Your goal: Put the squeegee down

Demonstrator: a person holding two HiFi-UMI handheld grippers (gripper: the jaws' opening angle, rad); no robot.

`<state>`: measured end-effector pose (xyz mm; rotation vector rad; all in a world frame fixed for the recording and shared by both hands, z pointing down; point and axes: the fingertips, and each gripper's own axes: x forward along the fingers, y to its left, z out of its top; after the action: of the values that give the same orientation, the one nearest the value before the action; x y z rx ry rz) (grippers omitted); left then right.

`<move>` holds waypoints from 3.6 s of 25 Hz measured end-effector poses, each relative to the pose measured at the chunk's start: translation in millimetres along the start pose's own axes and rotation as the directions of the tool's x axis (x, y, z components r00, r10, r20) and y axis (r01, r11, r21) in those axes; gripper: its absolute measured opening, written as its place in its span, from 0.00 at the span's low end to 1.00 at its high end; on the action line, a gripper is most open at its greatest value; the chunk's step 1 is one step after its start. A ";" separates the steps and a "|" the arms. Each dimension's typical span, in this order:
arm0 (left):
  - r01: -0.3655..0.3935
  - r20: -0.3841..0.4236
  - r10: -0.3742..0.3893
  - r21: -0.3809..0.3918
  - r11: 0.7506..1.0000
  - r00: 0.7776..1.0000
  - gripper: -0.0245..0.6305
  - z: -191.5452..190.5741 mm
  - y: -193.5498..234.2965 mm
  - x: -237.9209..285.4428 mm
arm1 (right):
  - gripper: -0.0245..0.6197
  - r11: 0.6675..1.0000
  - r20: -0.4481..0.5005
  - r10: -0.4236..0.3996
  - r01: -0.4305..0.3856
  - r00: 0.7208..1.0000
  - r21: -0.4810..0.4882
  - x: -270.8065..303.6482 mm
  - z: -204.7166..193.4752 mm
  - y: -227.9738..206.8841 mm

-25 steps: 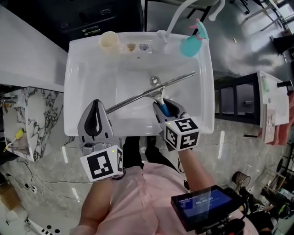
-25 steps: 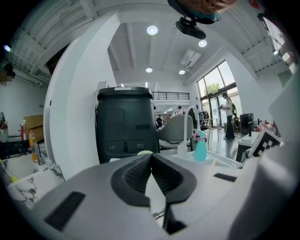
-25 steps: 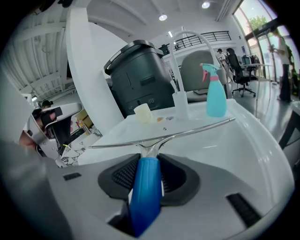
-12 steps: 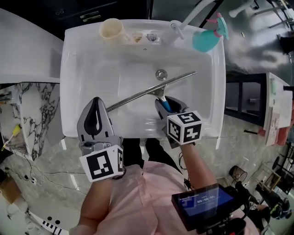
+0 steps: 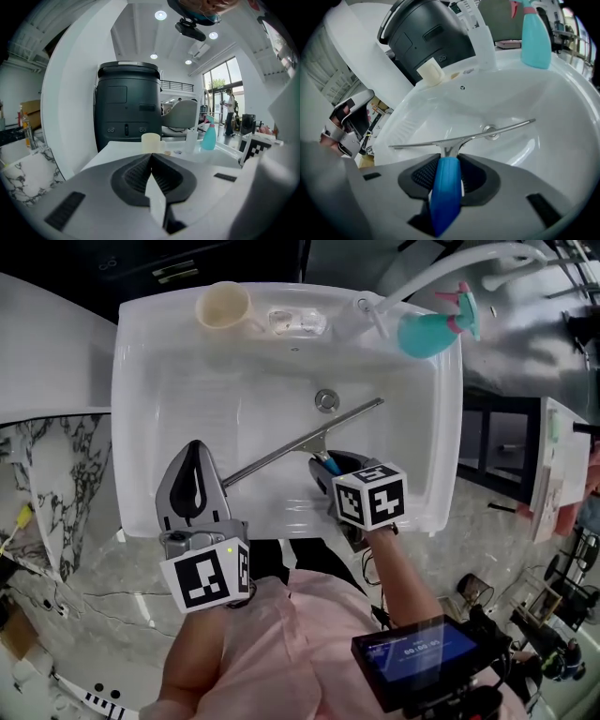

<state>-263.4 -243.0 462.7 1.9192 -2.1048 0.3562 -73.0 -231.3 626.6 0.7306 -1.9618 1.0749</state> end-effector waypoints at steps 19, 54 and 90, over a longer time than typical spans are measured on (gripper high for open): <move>0.003 -0.014 -0.003 -0.049 0.999 1.000 0.05 -2.9 3.2 33.5 | 0.25 0.996 -0.263 0.092 -0.091 0.960 0.016 24.9 -23.1 4.5; -0.009 0.325 -0.019 0.083 0.997 0.946 0.05 131.5 -56.1 -70.2 | 0.34 0.983 0.298 0.114 -0.063 0.948 -0.175 -131.1 62.4 42.6; -0.007 0.505 -0.059 0.126 0.992 0.861 0.05 232.0 -94.2 -131.2 | 0.03 0.888 0.873 0.139 0.331 0.467 -0.319 -339.9 146.5 104.5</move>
<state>-166.1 -212.8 199.0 2.3124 -2.4138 -0.0435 -20.4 -268.6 247.4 1.2769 -2.8434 0.0066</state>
